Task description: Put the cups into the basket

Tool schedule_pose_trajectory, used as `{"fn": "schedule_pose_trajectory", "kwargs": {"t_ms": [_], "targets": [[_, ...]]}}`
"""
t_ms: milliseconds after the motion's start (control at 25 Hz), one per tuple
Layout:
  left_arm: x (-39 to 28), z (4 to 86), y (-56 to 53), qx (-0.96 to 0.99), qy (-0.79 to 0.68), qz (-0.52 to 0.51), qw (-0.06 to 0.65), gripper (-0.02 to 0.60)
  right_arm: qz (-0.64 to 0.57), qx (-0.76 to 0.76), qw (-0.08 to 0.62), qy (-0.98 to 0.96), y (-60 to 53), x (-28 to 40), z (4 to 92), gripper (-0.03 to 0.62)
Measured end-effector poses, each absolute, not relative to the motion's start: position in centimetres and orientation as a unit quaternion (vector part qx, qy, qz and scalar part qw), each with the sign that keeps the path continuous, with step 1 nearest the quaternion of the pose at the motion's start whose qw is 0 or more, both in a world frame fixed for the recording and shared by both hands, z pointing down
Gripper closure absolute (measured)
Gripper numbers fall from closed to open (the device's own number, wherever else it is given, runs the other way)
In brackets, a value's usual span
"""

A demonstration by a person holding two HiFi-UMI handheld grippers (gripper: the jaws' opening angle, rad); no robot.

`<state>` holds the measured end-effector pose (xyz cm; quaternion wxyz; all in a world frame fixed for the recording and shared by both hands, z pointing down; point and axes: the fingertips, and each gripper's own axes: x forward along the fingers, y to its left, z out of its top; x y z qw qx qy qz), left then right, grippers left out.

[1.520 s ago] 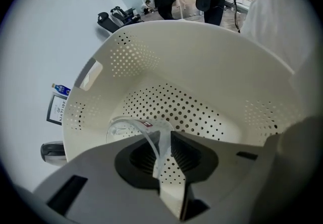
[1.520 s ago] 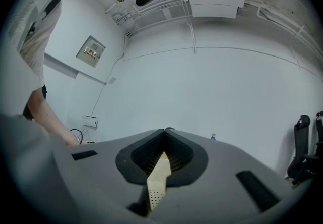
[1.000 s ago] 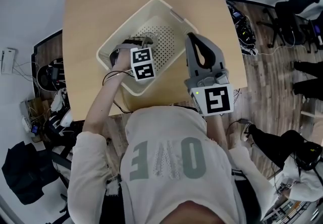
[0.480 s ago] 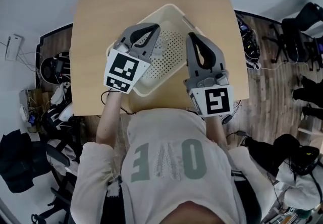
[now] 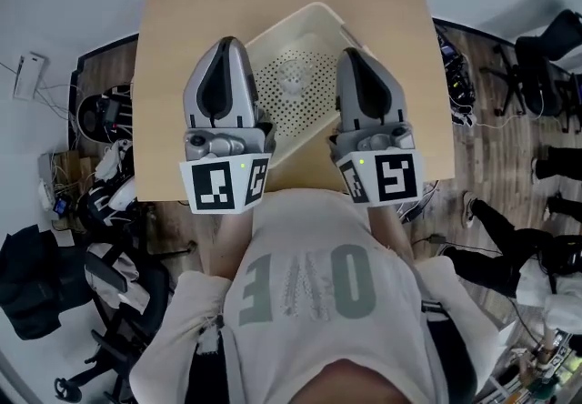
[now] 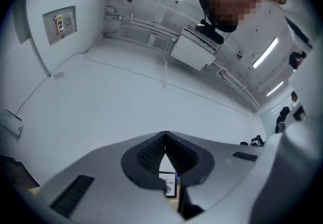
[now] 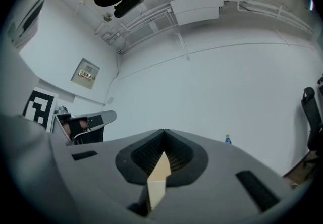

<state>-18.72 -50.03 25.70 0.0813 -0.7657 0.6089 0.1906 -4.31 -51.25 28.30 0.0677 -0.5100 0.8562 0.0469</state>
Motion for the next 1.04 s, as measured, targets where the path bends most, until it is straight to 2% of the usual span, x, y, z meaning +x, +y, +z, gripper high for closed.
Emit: {"fn": "schedule_pose_trajectory", "kwargs": {"t_ms": [200, 400, 1040], "targets": [[-18.9, 26.1, -50.2, -0.765, 0.613, 0.178, 0.085, 0.573, 0.031, -0.51, 0.066, 0.857, -51.4, -4.3, 29.0, 0.597], [-18.8, 27.3, -51.1, -0.775, 0.607, 0.17, 0.048, 0.573, 0.029, -0.503, 0.068, 0.861, -51.1, -4.6, 29.0, 0.597], [-18.9, 28.2, -50.8, -0.771, 0.624, 0.101, 0.074, 0.573, 0.041, -0.492, 0.05, 0.868, -50.1, -5.8, 29.6, 0.597]]}}
